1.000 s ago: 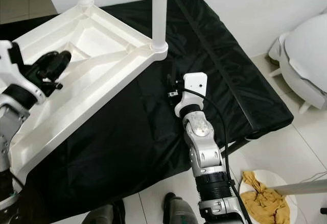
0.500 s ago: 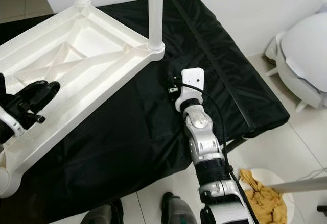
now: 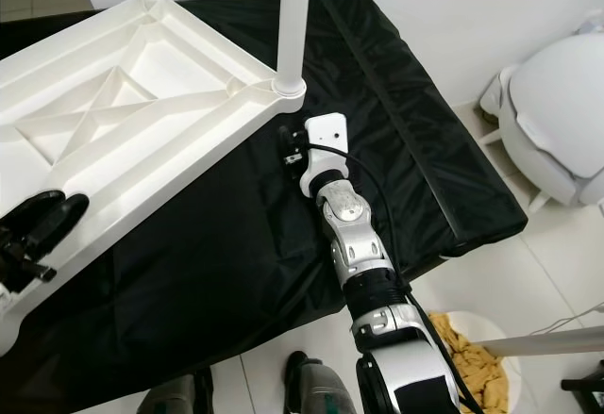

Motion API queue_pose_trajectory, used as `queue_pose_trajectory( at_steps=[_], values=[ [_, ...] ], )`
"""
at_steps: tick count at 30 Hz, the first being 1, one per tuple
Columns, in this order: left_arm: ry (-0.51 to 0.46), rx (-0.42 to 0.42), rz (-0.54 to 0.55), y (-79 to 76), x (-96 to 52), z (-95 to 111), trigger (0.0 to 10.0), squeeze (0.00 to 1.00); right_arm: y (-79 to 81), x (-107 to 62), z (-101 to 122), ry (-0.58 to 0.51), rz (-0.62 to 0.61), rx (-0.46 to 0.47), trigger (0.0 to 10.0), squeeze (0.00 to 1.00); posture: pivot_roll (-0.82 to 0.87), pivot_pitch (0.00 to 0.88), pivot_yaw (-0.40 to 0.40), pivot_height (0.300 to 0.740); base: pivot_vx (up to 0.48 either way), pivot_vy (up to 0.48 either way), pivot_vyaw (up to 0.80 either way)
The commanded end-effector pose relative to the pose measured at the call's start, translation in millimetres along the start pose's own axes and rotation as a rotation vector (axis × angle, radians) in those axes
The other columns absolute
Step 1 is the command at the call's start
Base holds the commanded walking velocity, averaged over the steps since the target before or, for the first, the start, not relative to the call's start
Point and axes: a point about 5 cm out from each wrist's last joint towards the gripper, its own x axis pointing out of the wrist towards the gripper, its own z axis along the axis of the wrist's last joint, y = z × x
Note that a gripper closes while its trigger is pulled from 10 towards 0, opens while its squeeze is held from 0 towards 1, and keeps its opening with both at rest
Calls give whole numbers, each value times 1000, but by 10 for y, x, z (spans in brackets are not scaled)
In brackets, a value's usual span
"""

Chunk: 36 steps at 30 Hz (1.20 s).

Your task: Building children table

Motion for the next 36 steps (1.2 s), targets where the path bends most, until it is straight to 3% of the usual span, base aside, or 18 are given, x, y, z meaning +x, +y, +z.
queue_pose_trajectory(
  at_steps=[1, 6, 19, 21, 30, 36],
  values=[
    [-16, 24, -79, -53, -50, 38, 10000, 0, 31, -6, -42, 7, 24, 13, 10000, 0, 163, 246, -80, 740, 0, 0, 0],
    [10, 33, -81, -97, -125, 8, 10000, 0, 81, 79, -2, -7, 108, 64, 10000, 0, 183, 247, -99, 740, 0, 0, 0],
    [5, 51, -174, -216, -25, 59, 10000, 0, 49, 244, -78, 78, 45, 143, 10000, 0, 201, 261, -94, 740, 0, 0, 0],
    [11, 65, -193, -202, -18, 78, 10000, 0, 93, 282, -71, 92, 43, 180, 10000, 0, 208, 266, -92, 740, 0, 0, 0],
    [85, 80, -215, -156, -11, -27, 10000, 0, 141, 253, -131, 93, 60, 175, 10000, 0, 196, 284, -81, 740, 0, 0, 0],
    [161, 110, -193, 31, 93, -166, 10000, 0, 88, 206, -99, 48, 63, 166, 10000, 0, 156, 316, -59, 740, 0, 0, 0]
  ],
)
